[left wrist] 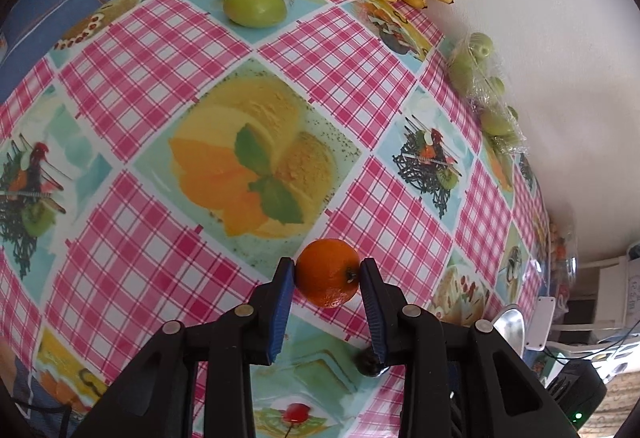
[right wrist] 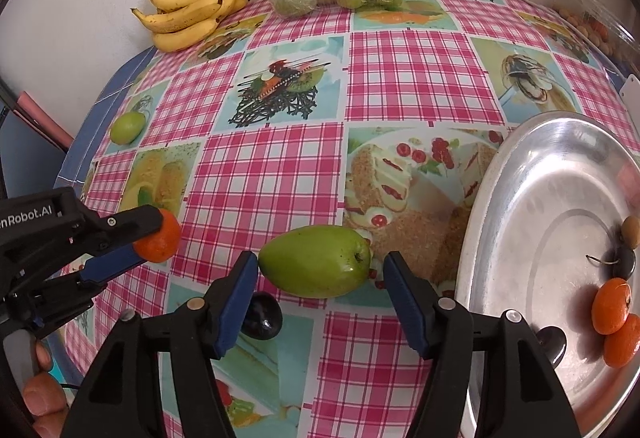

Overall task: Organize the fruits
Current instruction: 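Lift the green mango and the tangerine off the table with both grippers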

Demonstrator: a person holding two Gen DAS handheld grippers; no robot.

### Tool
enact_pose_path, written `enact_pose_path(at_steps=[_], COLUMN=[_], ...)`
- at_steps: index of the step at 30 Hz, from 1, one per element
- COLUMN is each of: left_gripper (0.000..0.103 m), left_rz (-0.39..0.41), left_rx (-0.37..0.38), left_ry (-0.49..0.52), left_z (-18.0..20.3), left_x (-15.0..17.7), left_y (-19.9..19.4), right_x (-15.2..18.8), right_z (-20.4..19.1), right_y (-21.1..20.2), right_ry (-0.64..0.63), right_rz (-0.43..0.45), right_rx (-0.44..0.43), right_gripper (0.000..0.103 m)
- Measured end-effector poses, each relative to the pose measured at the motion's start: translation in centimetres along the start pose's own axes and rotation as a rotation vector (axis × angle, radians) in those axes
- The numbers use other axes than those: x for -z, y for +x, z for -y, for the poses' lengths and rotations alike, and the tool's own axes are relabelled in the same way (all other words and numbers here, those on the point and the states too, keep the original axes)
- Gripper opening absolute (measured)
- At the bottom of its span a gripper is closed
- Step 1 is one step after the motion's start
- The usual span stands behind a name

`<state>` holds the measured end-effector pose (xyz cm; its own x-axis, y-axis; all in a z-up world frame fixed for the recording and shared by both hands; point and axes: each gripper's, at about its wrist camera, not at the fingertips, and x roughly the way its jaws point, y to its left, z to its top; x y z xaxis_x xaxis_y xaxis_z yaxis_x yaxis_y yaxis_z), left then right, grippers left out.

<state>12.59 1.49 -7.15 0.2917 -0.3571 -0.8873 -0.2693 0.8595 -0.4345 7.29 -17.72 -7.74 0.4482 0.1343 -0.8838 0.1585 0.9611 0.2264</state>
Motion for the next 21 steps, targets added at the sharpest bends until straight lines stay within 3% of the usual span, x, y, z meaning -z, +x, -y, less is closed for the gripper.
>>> enact_pose_path(at_steps=[17, 21], left_gripper=[0.036, 0.036], left_rz=[-0.005, -0.003], left_rx=[-0.044, -0.048], left_ry=[-0.006, -0.01], left_z=[-0.3, -0.3], left_x=[0.1, 0.2], left_y=[0.4, 0.4], right_x=[-0.2, -0.1], right_z=[-2.0, -2.1], right_y=[1.3, 1.3], right_ry=[-0.102, -0.118], right_rz=[0.01, 0.009], right_rx=[0.087, 0.104], right_gripper=[0.066, 0.06])
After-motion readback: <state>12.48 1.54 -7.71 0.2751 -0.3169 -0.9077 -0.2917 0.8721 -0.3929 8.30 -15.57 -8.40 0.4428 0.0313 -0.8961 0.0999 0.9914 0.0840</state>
